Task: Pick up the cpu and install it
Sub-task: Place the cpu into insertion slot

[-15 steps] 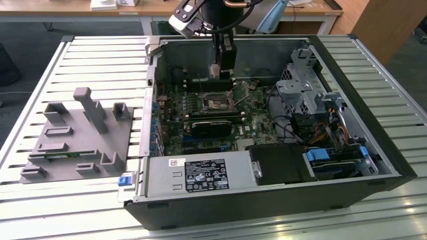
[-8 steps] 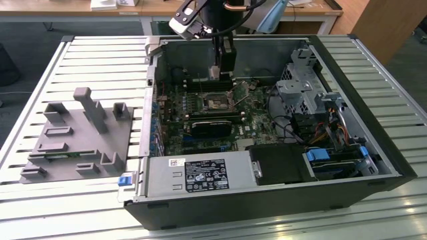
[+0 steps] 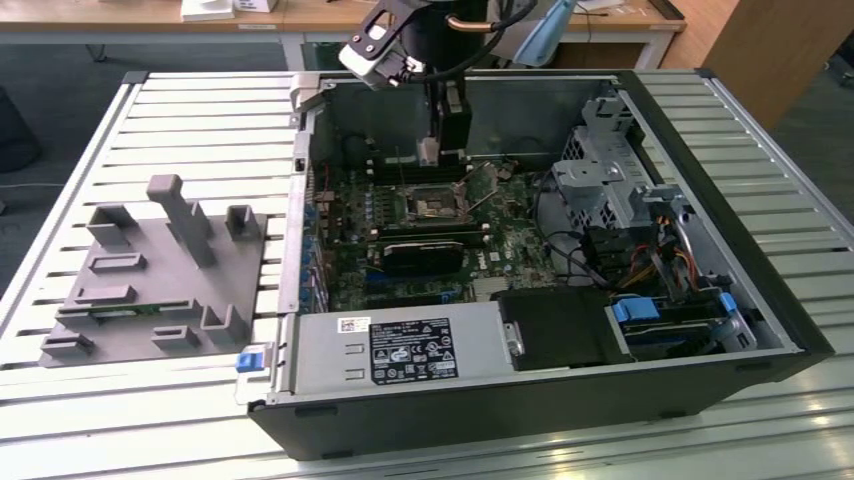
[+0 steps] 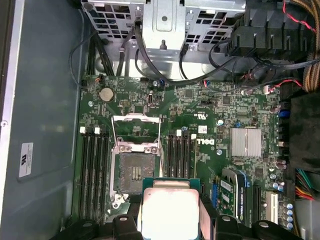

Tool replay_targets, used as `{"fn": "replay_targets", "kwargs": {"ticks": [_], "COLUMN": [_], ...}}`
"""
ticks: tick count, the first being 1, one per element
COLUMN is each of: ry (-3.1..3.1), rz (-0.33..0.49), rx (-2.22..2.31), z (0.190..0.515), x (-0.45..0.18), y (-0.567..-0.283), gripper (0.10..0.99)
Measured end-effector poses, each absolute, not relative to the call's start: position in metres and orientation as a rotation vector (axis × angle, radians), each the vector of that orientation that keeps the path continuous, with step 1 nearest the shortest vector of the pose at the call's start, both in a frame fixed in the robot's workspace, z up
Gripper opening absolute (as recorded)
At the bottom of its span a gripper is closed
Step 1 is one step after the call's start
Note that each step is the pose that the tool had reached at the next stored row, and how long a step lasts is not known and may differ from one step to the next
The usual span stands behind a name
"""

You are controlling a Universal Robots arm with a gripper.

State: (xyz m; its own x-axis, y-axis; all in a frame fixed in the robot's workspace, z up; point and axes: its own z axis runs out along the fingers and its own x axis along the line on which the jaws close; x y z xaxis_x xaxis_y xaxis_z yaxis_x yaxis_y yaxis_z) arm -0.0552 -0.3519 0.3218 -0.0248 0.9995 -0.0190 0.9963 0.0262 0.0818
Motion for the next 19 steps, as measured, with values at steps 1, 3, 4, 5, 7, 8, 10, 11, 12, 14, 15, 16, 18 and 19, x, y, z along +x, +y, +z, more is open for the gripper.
{"fn": "replay_targets", "kwargs": {"ticks": [1,3,4,5,7,8,10,11,12,14,15,16,18,19], "ry": [2.198,2.198,2.198,2.197,2.197,2.197,2.197,2.197,2.197,2.197,2.197,2.197,2.203,2.207], "rz": [0.070,0.070,0.070,0.069,0.069,0.069,0.069,0.069,0.068,0.068,0.068,0.068,0.069,0.069], "rx": [2.143,2.143,2.143,2.144,2.145,2.145,2.145,2.145,2.145,2.145,2.145,2.145,2.140,2.135], "z": [0.320,0.316,0.314,0.313,0.309,0.307,0.303,0.302,0.300,0.296,0.294,0.293,0.289,0.287], "x": [-0.055,-0.055,-0.055,-0.055,-0.055,-0.055,-0.055,-0.055,-0.054,-0.054,-0.054,-0.054,-0.054,-0.054], "y": [-0.352,-0.352,-0.352,-0.351,-0.349,-0.347,-0.342,-0.339,-0.337,-0.331,-0.329,-0.328,-0.327,-0.326], "gripper": [0.537,0.537,0.537,0.537,0.537,0.537,0.537,0.537,0.537,0.537,0.537,0.537,0.537,0.537]}}
